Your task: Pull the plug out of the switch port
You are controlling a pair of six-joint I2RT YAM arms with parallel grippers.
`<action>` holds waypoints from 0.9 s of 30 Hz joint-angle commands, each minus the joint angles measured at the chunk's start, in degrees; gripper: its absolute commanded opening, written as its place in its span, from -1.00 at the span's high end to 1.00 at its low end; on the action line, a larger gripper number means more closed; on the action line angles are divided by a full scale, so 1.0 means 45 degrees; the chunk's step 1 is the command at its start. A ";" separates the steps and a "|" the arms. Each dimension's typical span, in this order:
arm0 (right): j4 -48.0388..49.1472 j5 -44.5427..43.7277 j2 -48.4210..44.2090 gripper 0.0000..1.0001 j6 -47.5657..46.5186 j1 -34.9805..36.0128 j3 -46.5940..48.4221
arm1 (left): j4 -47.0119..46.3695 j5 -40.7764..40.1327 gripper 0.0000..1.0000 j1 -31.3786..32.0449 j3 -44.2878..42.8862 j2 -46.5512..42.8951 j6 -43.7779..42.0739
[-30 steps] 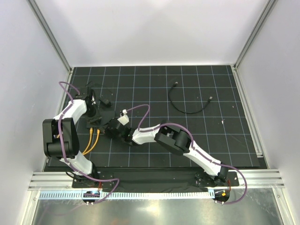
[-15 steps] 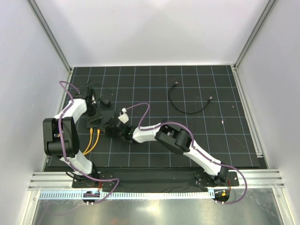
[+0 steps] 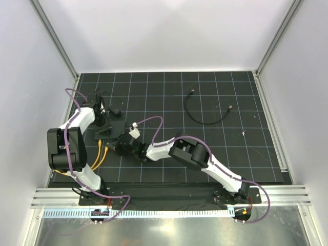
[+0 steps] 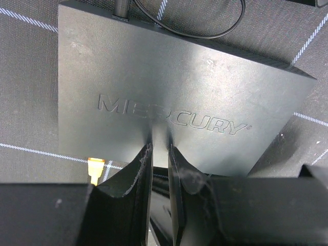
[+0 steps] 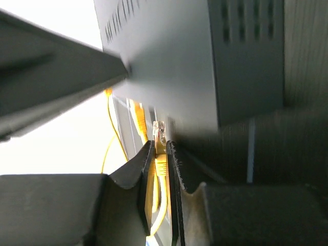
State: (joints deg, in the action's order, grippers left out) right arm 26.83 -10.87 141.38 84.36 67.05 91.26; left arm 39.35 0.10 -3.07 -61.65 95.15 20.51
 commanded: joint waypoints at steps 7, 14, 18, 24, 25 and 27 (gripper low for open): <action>0.0052 -0.0902 -0.1065 0.98 -0.1361 0.0277 -0.2096 | -0.0132 0.0214 0.56 0.0018 0.0067 -0.0207 -0.0008; 0.0795 -0.1645 -0.2744 0.98 -0.2609 0.0199 -0.3481 | -0.0112 -0.1873 0.51 0.0018 0.0047 -0.2217 0.0441; 0.1283 -0.1861 -0.4226 0.98 -0.3530 0.0043 -0.4283 | -0.0385 -0.2986 0.42 0.0018 0.0359 -0.3992 0.0637; 0.2727 -0.0791 -0.5245 0.98 -0.4701 -0.0853 -0.5143 | -0.0542 -0.4277 0.32 -0.0001 0.0633 -0.5245 0.0812; 0.3271 -0.0477 -0.5440 0.98 -0.4742 -0.1030 -0.5241 | -0.0542 -0.4415 0.32 -0.0001 0.0691 -0.5498 0.0851; 0.3626 0.0515 -0.5617 0.98 -0.4897 -0.1362 -0.5339 | -0.0542 -0.4688 0.27 0.0018 0.0750 -0.5753 0.0930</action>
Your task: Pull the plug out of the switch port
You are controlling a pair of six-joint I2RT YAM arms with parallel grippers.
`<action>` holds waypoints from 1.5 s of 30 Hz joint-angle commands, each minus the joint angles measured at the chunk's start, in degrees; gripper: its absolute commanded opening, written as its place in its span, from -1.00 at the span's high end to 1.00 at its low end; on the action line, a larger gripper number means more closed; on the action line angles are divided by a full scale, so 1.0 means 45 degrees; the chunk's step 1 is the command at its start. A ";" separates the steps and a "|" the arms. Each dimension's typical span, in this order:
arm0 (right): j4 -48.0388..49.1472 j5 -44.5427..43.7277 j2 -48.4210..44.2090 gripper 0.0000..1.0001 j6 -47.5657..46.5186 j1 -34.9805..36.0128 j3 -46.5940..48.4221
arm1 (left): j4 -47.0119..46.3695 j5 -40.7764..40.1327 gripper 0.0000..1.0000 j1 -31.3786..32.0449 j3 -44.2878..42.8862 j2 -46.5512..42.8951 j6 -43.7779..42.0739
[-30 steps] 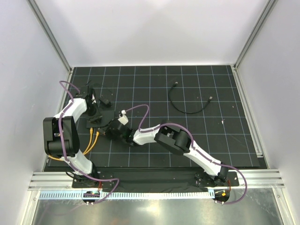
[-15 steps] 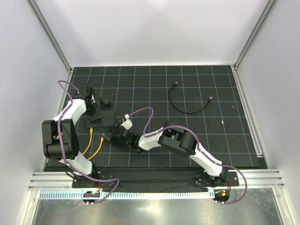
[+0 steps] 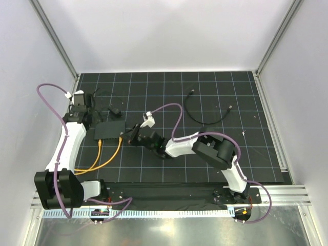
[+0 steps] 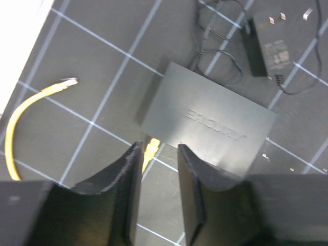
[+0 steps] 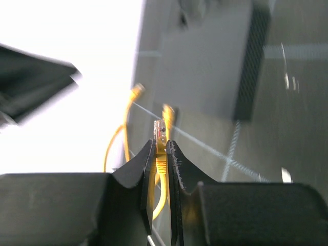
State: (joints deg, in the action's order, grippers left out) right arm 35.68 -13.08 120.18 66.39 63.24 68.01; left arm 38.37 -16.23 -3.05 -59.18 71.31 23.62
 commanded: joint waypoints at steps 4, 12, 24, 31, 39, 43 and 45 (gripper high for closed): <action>0.1410 0.2143 -0.1277 0.98 -0.1744 -0.1298 0.0530 | -0.0304 -0.2035 0.11 0.0014 0.0318 -0.1079 0.0455; -0.0309 0.4156 -0.0946 0.98 -0.2468 -0.2608 0.3653 | -0.0362 -0.3659 -0.33 -0.0006 0.0709 -0.2777 0.1080; -0.0782 0.6107 0.0520 0.98 -0.1356 -0.4891 0.7915 | -0.0480 -0.3661 -0.46 -0.0025 0.0846 -0.3151 0.1217; 0.2263 0.7593 0.0909 0.98 0.1862 -0.5967 0.7522 | -0.0460 -0.3483 -0.46 -0.0006 0.0748 -0.2741 0.1119; 0.3868 0.7966 -0.0353 0.98 0.3236 -0.6631 0.6628 | -0.0499 -0.3386 -0.47 -0.0006 0.0807 -0.2917 0.1119; 0.3615 0.7790 -0.1819 0.98 0.2669 -0.7197 0.5107 | -0.0499 -0.3132 -0.47 -0.0006 0.0807 -0.2800 0.1119; 0.3419 0.7712 -0.2368 0.98 0.2455 -0.7683 0.4597 | -0.0460 -0.3035 -0.47 -0.0006 0.0787 -0.2780 0.1119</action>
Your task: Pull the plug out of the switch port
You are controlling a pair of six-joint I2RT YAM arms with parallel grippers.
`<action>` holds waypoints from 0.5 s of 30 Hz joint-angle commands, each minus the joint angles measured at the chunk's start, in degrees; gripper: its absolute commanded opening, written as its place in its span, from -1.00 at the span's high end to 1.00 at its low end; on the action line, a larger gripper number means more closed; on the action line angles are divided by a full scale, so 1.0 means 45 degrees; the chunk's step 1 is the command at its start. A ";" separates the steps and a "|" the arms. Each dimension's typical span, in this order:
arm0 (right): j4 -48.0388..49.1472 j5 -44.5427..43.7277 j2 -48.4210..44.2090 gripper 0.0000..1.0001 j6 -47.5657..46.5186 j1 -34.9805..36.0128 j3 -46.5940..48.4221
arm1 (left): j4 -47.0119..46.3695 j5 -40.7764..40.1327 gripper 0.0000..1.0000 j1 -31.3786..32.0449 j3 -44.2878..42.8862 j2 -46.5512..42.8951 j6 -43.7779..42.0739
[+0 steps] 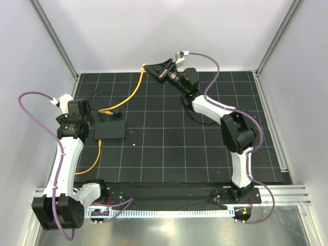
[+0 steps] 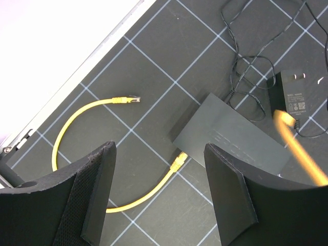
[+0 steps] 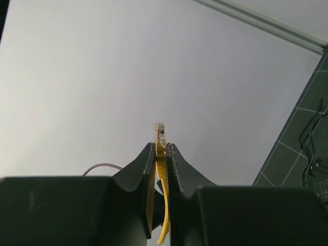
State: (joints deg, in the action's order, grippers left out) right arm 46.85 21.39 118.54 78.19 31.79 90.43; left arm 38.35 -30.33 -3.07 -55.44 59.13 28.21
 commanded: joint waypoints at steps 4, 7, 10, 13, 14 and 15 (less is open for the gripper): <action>0.0839 0.0149 -0.3116 0.98 -0.0188 -0.1709 -0.1752 | -0.0514 0.0216 -0.47 -0.0001 -0.0043 -0.0152 0.0118; 0.0722 0.0111 -0.3451 0.98 -0.0422 -0.2587 -0.2456 | -0.0533 0.0255 -0.48 -0.0021 -0.0024 -0.0114 0.0099; 0.0604 0.0013 -0.3764 0.98 -0.0812 -0.3524 -0.3161 | -0.0494 0.0255 -0.47 -0.0001 -0.0024 -0.0094 0.0099; -0.0582 -0.0278 -0.3940 0.98 -0.2483 -0.4055 -0.3397 | -0.0514 0.0333 -0.47 -0.0001 -0.0024 -0.0036 0.0099; -0.0954 -0.0473 -0.4056 0.98 -0.3035 -0.4328 -0.3513 | -0.0533 0.0391 -0.47 -0.0021 -0.0004 0.0042 0.0099; -0.1074 -0.0707 -0.4115 0.98 -0.3524 -0.4427 -0.3727 | -0.0553 0.0430 -0.47 -0.0021 -0.0024 0.0081 0.0099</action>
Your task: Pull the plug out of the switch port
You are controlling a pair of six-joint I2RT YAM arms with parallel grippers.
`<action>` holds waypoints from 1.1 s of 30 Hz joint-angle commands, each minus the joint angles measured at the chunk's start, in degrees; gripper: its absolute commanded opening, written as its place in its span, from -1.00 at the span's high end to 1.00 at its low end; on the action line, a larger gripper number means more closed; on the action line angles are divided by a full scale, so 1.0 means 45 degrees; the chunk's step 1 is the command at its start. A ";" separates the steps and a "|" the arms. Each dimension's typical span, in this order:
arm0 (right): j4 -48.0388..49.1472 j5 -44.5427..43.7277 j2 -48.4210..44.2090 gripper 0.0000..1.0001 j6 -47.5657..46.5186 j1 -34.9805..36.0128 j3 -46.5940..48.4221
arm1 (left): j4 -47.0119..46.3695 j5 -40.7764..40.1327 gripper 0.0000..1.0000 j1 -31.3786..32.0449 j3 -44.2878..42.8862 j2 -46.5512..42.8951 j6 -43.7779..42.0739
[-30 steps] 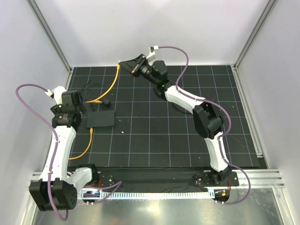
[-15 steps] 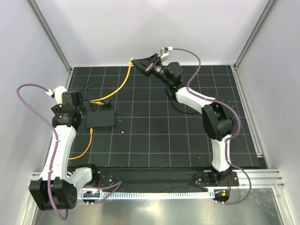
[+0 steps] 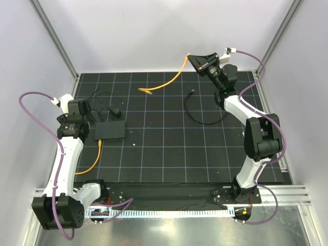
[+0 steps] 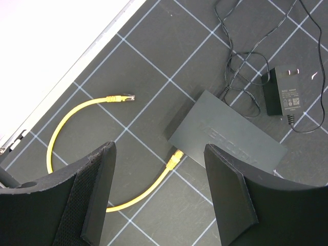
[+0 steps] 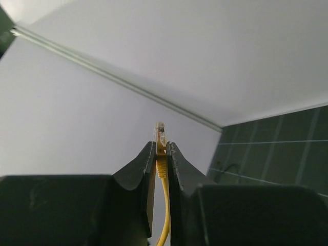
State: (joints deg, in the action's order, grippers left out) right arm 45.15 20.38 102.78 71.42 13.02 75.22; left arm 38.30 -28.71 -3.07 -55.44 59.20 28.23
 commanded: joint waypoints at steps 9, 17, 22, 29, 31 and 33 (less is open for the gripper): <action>-0.2315 -0.2887 -0.1297 0.98 -0.6474 -0.0431 -0.1480 | -0.0543 0.0306 -0.47 -0.0001 -0.0043 0.0360 0.0055; -0.6371 -0.5818 -0.2664 0.98 -0.7434 -0.0685 -0.2633 | -0.0602 0.0481 -0.47 -0.0001 -0.0004 0.0438 0.0055; -0.9149 -0.5390 -0.2353 0.98 -0.7179 -0.1192 -0.1854 | -0.0641 0.0735 -0.47 -0.0001 -0.0024 0.0536 0.0075; -1.2352 -0.6054 -0.2333 0.98 -0.7160 -0.2188 -0.2008 | -0.0700 0.1047 -0.47 -0.0021 -0.0043 0.0731 0.0133; -1.2726 -0.5897 -0.2196 0.98 -0.7159 -0.2501 -0.2028 | -0.0700 0.1048 -0.47 -0.0021 -0.0024 0.0731 0.0114; -1.2962 -0.6266 -0.2196 0.97 -0.7082 -0.2541 -0.2300 | -0.0719 0.1048 -0.47 -0.0001 0.0015 0.0731 0.0114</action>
State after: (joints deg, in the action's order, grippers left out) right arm -8.93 -5.50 93.12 40.18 2.20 65.17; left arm 37.39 -24.32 -3.07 -55.44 62.48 28.29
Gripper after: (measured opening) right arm 0.184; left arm 0.734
